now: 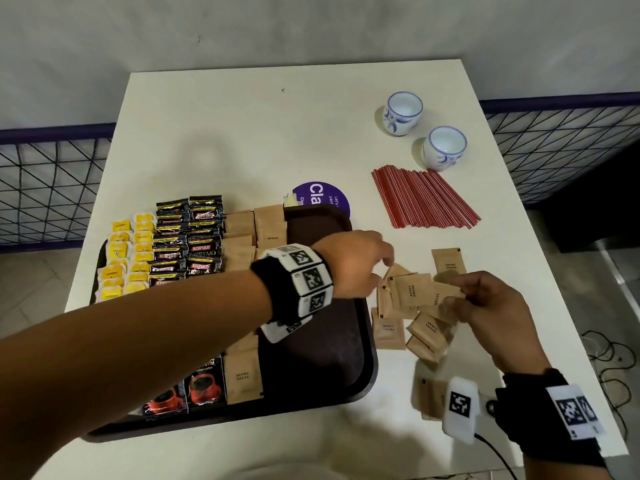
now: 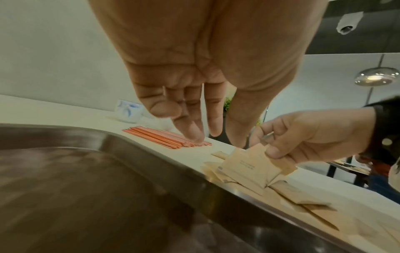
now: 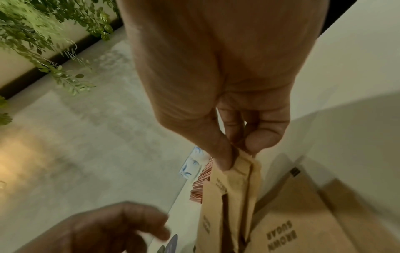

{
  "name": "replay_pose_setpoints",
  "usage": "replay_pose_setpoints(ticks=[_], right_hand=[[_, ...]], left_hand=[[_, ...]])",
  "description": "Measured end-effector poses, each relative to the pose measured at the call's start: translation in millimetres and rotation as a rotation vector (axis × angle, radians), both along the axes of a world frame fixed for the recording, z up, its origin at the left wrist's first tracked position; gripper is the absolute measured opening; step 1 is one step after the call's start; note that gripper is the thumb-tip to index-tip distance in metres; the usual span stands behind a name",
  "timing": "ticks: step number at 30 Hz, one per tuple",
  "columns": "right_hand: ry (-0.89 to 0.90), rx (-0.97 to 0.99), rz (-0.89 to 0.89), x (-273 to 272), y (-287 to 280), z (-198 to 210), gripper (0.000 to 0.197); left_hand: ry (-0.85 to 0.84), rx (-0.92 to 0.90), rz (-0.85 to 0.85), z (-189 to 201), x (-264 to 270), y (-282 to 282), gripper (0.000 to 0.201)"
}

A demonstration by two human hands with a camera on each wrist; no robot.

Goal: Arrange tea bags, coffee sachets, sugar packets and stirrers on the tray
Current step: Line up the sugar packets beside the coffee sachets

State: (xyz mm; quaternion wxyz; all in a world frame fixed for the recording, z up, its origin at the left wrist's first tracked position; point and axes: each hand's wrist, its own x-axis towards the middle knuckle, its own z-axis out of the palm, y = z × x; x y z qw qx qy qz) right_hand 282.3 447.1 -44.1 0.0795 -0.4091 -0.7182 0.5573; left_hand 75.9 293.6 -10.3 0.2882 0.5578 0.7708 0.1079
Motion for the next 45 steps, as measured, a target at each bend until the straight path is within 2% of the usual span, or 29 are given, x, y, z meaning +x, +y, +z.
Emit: replay_pose_setpoints(ticks=[4,11,15,18,21,24,27,29,32,36,39,41,45], right_hand=[[-0.023,0.032,-0.004,0.8,2.3,-2.9,0.028],[-0.080,0.154,0.000,-4.1,3.2,-0.2,0.020],[-0.147,0.177,-0.026,-4.4,6.8,-1.2,0.008],[-0.143,0.140,-0.039,-2.5,7.6,-0.3,0.007],[-0.115,0.116,-0.034,-1.6,7.9,2.2,0.009],[-0.077,0.084,-0.035,-2.9,6.6,6.8,0.011],[-0.050,0.078,-0.053,-2.1,8.7,6.7,0.016],[-0.043,0.085,-0.057,-3.7,8.2,4.8,0.018],[0.004,0.018,-0.075,-7.6,2.9,4.5,0.014],[0.073,-0.099,-0.016,-15.8,-11.9,12.1,0.014],[0.062,-0.016,0.062,-20.1,-19.5,12.5,0.024],[0.015,0.066,0.117,-22.0,-22.5,10.7,0.023],[0.002,0.041,0.144,-24.8,-32.3,10.1,0.018]], left_hand=[[0.015,-0.036,-0.114,-7.3,16.3,31.2,0.058],[0.051,-0.026,-0.185,-16.9,38.5,53.9,0.052],[-0.044,0.028,-0.070,-14.2,28.4,50.3,0.046],[-0.166,0.088,0.046,-0.3,8.4,32.6,0.028],[-0.133,0.139,0.131,19.3,-19.4,3.1,0.019],[-0.100,0.055,0.280,32.1,-50.3,-37.3,0.015],[-0.188,-0.001,0.460,37.3,-74.6,-79.6,0.007],[-0.197,-0.042,0.498,39.1,-84.1,-105.4,0.011],[-0.160,-0.109,0.501,37.5,-86.4,-124.7,0.020],[-0.159,-0.160,0.463,28.7,-72.8,-122.6,0.011],[-0.103,-0.188,0.378,20.0,-65.2,-116.0,0.013],[-0.087,-0.205,0.352,14.9,-64.6,-113.5,0.014],[-0.055,-0.215,0.317,10.2,-65.6,-111.5,0.012]])
